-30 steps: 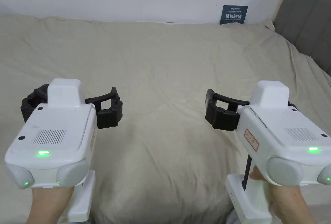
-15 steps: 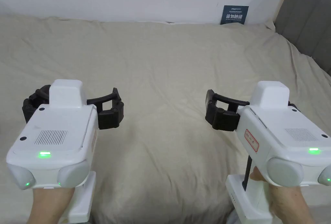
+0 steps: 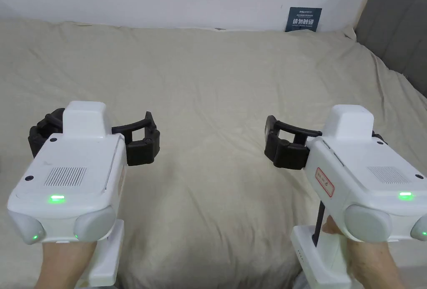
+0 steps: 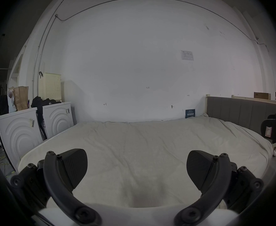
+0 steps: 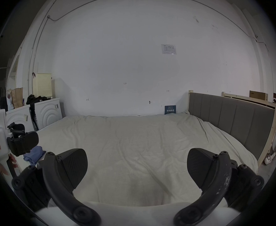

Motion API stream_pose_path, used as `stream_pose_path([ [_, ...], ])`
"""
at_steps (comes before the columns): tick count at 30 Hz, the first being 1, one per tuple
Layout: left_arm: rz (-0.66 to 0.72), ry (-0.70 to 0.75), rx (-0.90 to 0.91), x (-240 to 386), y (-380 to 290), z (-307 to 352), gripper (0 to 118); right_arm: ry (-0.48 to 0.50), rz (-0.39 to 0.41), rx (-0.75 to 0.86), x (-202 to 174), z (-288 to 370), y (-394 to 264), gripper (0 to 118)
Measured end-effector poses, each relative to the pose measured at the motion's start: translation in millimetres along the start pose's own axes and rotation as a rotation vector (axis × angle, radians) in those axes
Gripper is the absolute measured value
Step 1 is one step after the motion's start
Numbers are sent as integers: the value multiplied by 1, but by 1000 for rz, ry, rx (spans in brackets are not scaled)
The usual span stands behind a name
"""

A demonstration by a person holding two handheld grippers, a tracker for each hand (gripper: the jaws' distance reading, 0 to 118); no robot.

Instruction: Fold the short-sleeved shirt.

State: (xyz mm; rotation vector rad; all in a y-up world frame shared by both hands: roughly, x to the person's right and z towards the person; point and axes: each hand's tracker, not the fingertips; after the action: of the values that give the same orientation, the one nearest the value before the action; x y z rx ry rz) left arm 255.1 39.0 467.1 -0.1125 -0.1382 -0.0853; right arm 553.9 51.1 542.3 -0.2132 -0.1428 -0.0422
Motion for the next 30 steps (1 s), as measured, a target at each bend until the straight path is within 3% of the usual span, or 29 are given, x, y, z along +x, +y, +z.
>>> stream_pose_path([
  [26,3,-7,11,2,4,1,118,-1,-2,4,-1,1,2,118],
  [30,31,-7,-20,3,10,1,118,3,-54,-32,1,1,7,118],
])
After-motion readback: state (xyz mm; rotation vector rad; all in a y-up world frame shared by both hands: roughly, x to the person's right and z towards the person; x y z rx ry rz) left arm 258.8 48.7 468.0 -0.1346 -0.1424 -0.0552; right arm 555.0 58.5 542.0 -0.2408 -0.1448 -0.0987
